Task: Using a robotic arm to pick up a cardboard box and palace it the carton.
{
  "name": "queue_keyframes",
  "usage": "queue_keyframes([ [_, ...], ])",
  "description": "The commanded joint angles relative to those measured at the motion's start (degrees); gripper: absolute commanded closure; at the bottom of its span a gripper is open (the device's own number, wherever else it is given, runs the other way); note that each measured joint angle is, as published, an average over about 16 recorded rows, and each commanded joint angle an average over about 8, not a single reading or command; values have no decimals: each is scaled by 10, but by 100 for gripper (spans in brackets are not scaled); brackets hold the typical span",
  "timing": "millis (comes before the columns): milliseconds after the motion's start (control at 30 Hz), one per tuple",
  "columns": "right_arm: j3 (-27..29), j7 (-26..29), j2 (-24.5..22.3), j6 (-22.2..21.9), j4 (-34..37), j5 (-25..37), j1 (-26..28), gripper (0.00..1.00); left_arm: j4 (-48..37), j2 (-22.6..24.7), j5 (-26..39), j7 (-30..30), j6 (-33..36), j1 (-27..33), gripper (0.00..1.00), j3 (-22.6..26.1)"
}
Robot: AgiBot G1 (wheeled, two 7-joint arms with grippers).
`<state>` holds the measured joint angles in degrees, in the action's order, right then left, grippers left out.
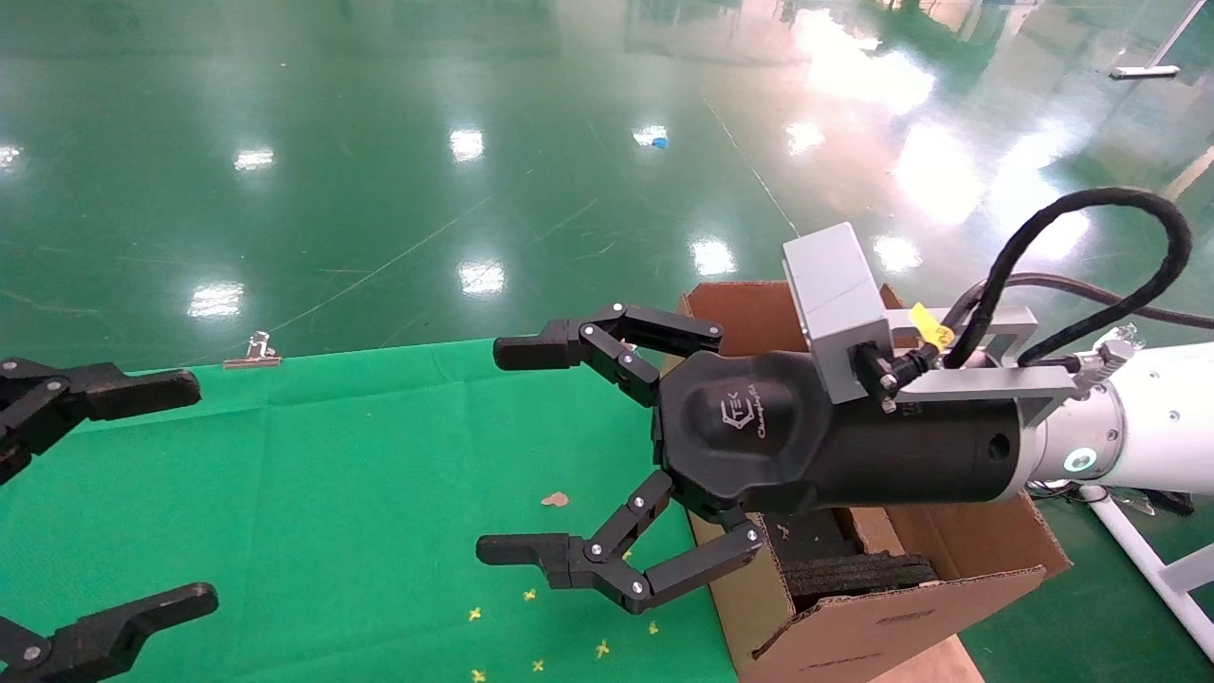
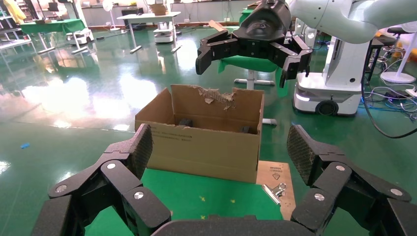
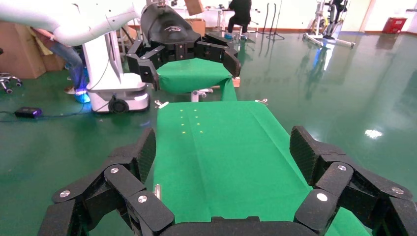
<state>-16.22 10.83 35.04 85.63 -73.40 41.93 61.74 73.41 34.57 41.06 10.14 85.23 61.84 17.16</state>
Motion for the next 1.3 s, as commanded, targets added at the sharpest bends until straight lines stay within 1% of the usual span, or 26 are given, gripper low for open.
queue_keyframes([
  [33, 0, 0, 0, 0, 0, 0, 0, 0, 0, 0, 0, 0, 0, 0, 0, 0],
  [1300, 0, 0, 0, 0, 0, 0, 0, 0, 0, 0, 0, 0, 0, 0, 0, 0],
])
